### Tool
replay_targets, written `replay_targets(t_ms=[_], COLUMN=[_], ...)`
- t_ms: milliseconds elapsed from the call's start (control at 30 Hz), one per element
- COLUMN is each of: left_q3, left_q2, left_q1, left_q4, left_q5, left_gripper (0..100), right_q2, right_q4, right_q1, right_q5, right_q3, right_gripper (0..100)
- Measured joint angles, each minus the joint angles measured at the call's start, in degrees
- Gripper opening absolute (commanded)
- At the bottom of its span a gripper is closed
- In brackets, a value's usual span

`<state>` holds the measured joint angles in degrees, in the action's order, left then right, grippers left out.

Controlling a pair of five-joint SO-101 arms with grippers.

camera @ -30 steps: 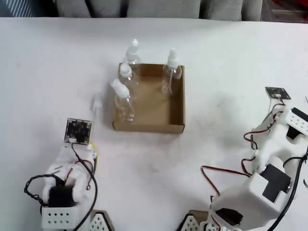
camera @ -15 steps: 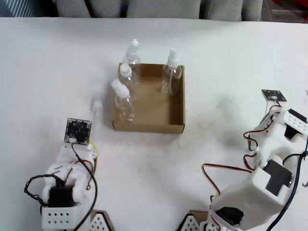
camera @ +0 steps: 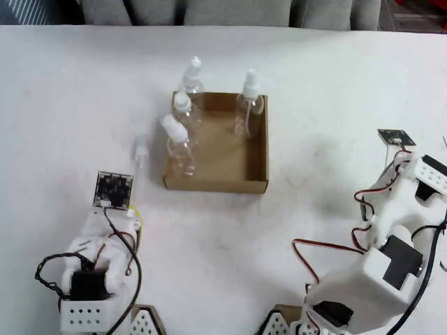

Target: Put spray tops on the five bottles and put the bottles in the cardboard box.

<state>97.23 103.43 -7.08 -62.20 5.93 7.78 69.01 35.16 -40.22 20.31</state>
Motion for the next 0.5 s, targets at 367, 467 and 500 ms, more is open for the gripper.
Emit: replay_targets(t_ms=[367, 467, 500], left_q3=[0.0, 0.0, 0.0], left_q2=[0.0, 0.0, 0.0], left_q1=[0.0, 0.0, 0.0], left_q4=[0.0, 0.0, 0.0], left_q5=[0.0, 0.0, 0.0], left_gripper=[7, 7, 7], right_q2=[2.4, 2.5, 2.5], right_q4=[-4.6, -4.6, -4.0], right_q1=[0.2, 0.2, 0.2], right_q5=[-1.7, -1.7, -1.7], right_q3=[-0.1, -2.0, -3.0], right_gripper=[2.6, 1.5, 1.5])
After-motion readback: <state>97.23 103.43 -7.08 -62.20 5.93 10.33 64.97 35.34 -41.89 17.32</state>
